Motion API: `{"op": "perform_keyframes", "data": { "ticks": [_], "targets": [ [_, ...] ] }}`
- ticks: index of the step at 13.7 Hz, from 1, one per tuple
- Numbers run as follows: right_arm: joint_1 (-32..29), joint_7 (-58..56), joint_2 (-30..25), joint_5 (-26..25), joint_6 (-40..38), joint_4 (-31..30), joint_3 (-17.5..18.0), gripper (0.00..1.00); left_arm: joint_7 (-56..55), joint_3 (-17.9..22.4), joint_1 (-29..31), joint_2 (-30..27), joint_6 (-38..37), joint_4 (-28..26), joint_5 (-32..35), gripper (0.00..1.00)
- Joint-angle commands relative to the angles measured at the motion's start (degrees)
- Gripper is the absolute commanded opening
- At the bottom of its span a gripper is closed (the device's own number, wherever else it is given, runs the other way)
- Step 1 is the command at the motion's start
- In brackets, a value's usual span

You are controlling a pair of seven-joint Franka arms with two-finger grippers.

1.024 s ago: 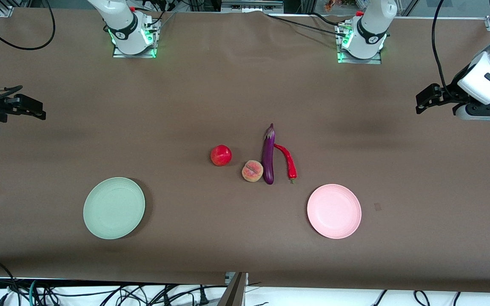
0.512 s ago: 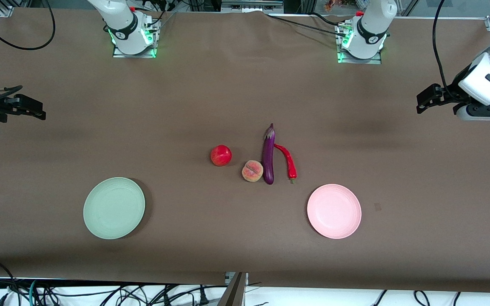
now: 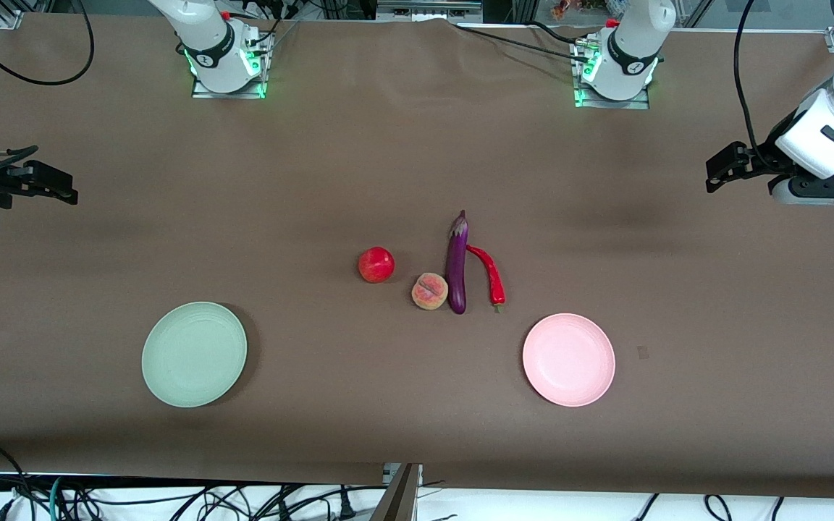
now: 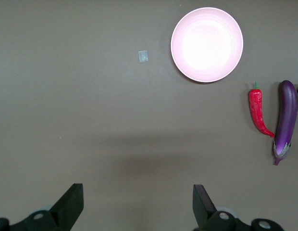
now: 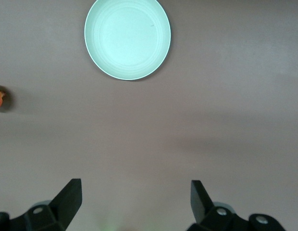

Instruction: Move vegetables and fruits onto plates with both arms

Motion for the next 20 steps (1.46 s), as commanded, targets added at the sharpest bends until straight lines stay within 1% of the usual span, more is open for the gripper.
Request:
{"op": "perform_keyframes", "data": {
  "ticks": [1, 7, 9, 10, 12, 13, 15, 17, 19, 20],
  "targets": [
    [-0.28, 0.52, -0.82, 0.92, 0.45, -0.73, -0.02, 1.00, 0.32, -0.29, 0.06, 0.47, -1.33, 1.45, -0.49, 1.00],
    [-0.28, 0.69, -0.38, 0.92, 0.72, -0.47, -0.02, 1.00, -0.21, -0.30, 0.06, 0.47, -1.33, 1.45, -0.40, 1.00],
    [-0.28, 0.43, 0.93, 1.01, 0.89, 1.72, -0.02, 1.00, -0.30, -0.30, 0.23, 0.56, -1.33, 1.45, -0.40, 1.00],
    [-0.37, 0.25, 1.72, 1.09, 0.98, 1.73, 0.07, 1.00, -0.30, -0.30, 0.32, 0.56, -2.03, 1.28, -0.40, 1.00],
    [-0.37, 0.17, 2.87, 3.28, 0.89, 1.65, -0.02, 1.00, -0.21, -0.38, 0.06, 1.34, -3.00, 1.54, -0.49, 1.00],
    [0.15, 0.86, 4.18, 3.47, 0.81, 1.47, 0.15, 1.00, 0.23, -0.47, -0.55, 2.74, -3.18, 1.54, -1.10, 1.00],
    [0.07, 0.87, 4.46, 4.34, 1.16, 1.38, 0.24, 1.00, -0.29, -2.57, -1.43, 5.12, -4.58, 1.63, -1.19, 1.00],
    [0.16, 0.87, 4.81, 4.43, 1.16, 1.47, 0.33, 1.00, -1.08, -3.46, -2.22, 8.80, -4.33, 1.63, -5.21, 1.00],
    [0.07, 0.34, 5.68, 5.48, 1.24, 1.47, 0.33, 1.00, -5.90, -3.99, -2.75, 12.41, -1.01, 2.33, -6.20, 1.00],
    [0.33, 0.08, 5.95, 5.75, 1.25, 1.47, 0.42, 1.00, -8.36, -4.42, -4.14, 14.08, 1.45, 2.33, -6.20, 1.00]
  ]
}}
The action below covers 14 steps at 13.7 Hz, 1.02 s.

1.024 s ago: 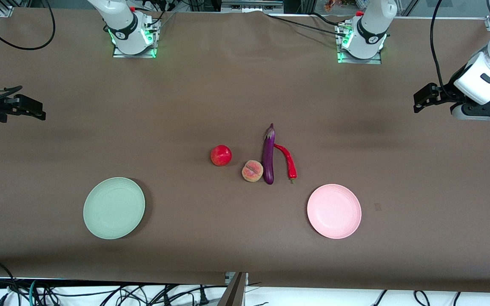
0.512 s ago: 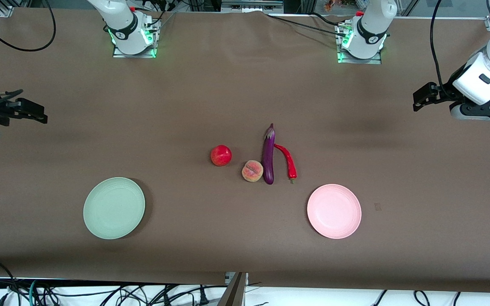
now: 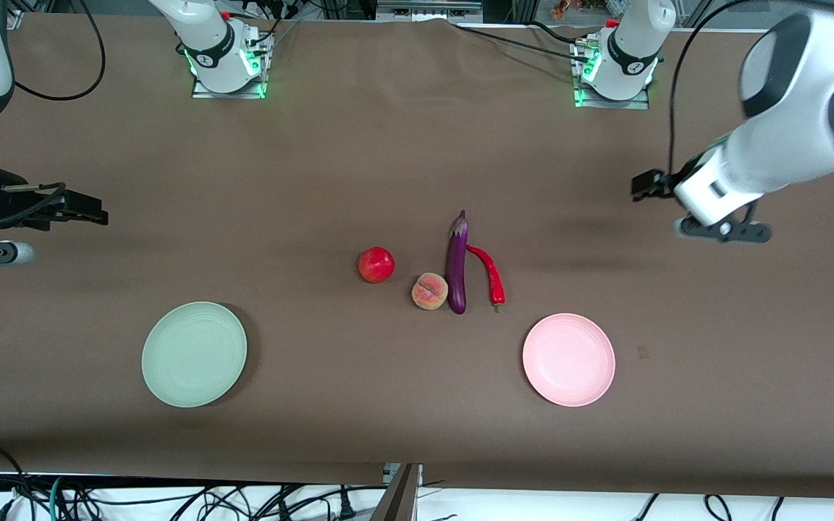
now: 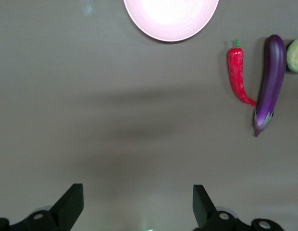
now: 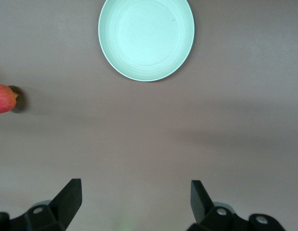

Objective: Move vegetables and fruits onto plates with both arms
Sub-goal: 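Move the right gripper to the red apple while the left gripper reaches the chili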

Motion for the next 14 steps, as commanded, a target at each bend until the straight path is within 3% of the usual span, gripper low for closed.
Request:
{"op": "perform_keyframes", "data": {
  "ticks": [1, 5, 9, 14],
  "targets": [
    [0.38, 0.64, 2.41, 1.70, 0.20, 1.19, 0.49, 1.00, -7.78, -0.35, -2.72, 5.35, 4.79, 2.28, -0.96, 1.00],
    [4.33, 5.89, 8.39, 3.45, 7.93, 1.10, 0.93, 1.00, -23.69, -0.35, -8.70, 14.14, 18.49, 2.63, -0.61, 1.00],
    [10.30, 14.69, 13.40, 4.96, 13.90, 0.84, 0.93, 1.00, -32.76, -0.17, -15.37, 23.10, 31.24, 2.63, 0.44, 1.00],
    [19.35, 24.81, 18.06, 5.05, 20.41, 0.84, 0.93, 1.00, -34.54, -0.17, -19.25, 29.88, 36.00, 2.63, 4.04, 1.00]
  ]
}}
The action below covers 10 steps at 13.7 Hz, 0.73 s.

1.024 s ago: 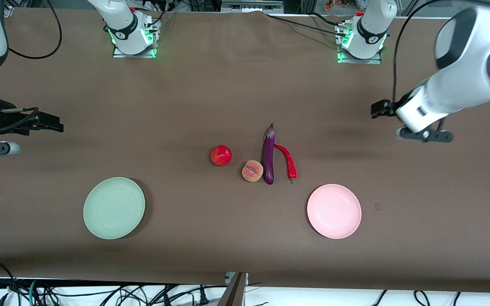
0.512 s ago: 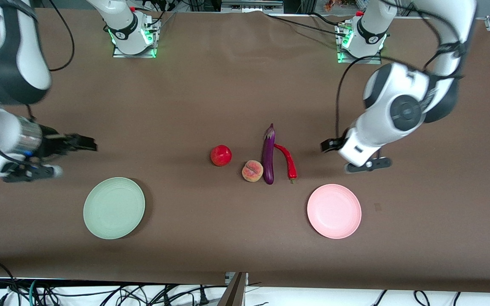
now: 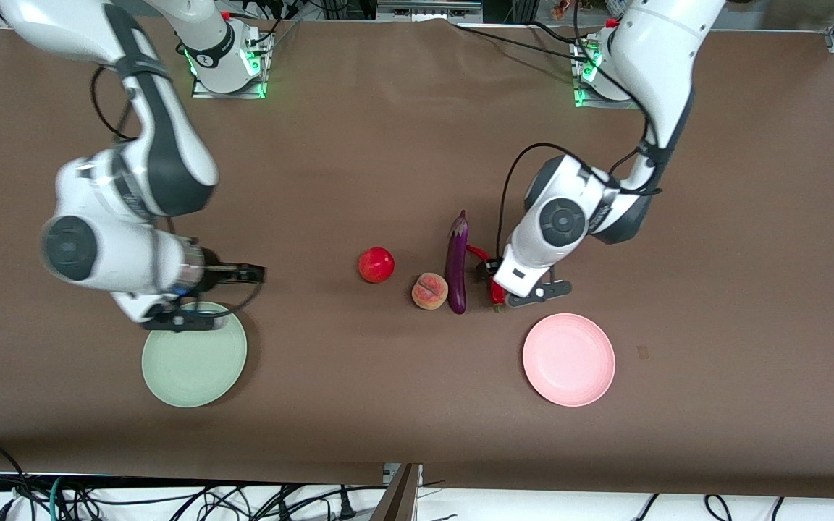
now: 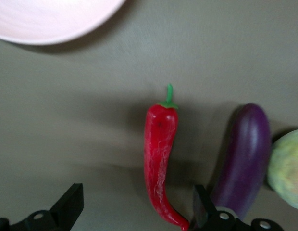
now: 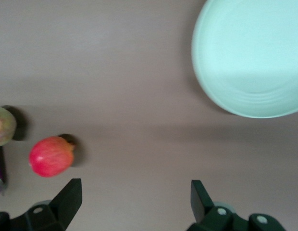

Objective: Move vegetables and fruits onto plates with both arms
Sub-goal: 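Move the right gripper to the red apple while the left gripper reaches the chili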

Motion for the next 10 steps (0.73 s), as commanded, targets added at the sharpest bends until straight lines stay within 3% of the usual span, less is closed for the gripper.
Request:
{"op": "perform_keyframes", "data": {
  "ticks": [1, 4, 7, 10],
  "targets": [
    [3.70, 3.28, 2.77, 0.89, 2.59, 0.96, -0.44, 1.00, -1.15, 0.70, -1.17, 2.84, 2.31, 1.90, 4.29, 1.00],
    [7.21, 5.73, 5.15, 1.07, 6.10, 0.96, -0.44, 1.00, -1.15, 0.61, -1.35, 4.07, 5.13, 1.90, 9.92, 0.90],
    [11.08, 13.19, 7.87, 0.98, 11.55, 0.87, -0.44, 1.00, -1.24, 0.53, -1.35, 4.78, 5.49, 1.99, 10.37, 0.51],
    [13.81, 16.64, 10.51, 0.98, 15.60, 0.87, -0.44, 1.00, -1.33, 0.44, -1.35, 5.83, 5.66, 1.99, 9.67, 0.42]
  ]
}}
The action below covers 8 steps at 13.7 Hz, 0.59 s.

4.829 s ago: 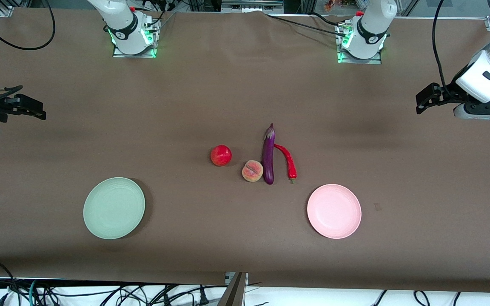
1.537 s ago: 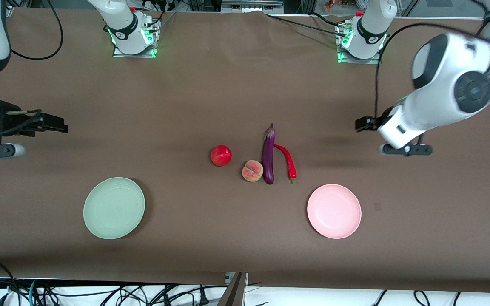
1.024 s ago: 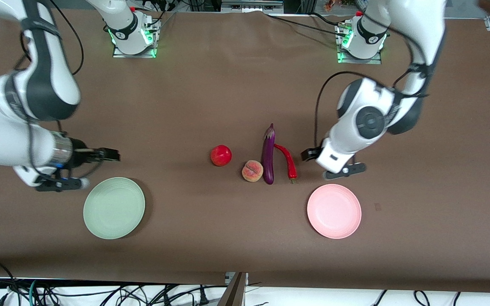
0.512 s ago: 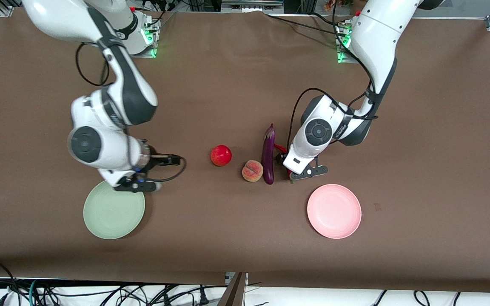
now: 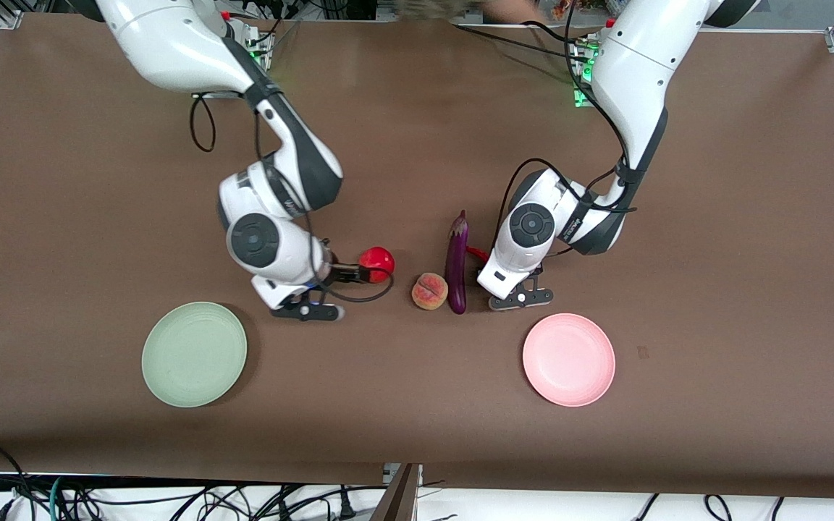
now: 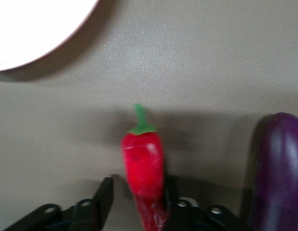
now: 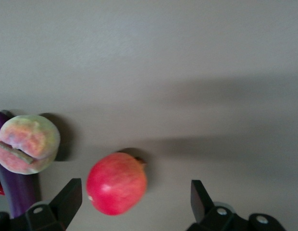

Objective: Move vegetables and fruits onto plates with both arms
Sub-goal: 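Move the right gripper to the red apple while the left gripper reaches the chili, then close the right gripper on the apple while the left gripper grips the chili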

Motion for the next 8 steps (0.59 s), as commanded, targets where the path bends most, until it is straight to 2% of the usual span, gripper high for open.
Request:
{"op": "perform_keyframes", "data": {
  "ticks": [1, 2, 3, 5, 8],
  "targets": [
    [2.08, 2.39, 2.52, 0.84, 2.90, 0.89, -0.41, 1.00, -0.91, 0.34, -0.64, 1.54, 0.19, 1.54, 1.00, 0.35],
    [2.87, 3.62, 3.22, 0.84, 4.31, 0.89, -0.41, 1.00, -0.82, 0.34, -0.64, 1.28, 0.19, 1.63, 1.26, 0.21],
    [3.58, 4.59, 4.01, 0.75, 5.89, 0.89, -0.41, 1.00, -0.74, 0.43, -0.55, 1.02, 0.01, 1.63, 1.35, 0.14],
    [4.28, 4.77, 5.07, 0.40, 6.87, 0.89, -0.50, 1.00, -0.30, 0.60, 0.15, -0.90, -1.38, 1.46, 1.61, 0.10],
    [5.07, 4.60, 5.95, -0.21, 6.87, 0.89, -0.50, 1.00, 0.66, 1.57, 0.59, -5.21, -13.13, 2.50, 1.79, 0.09]
  ]
}}
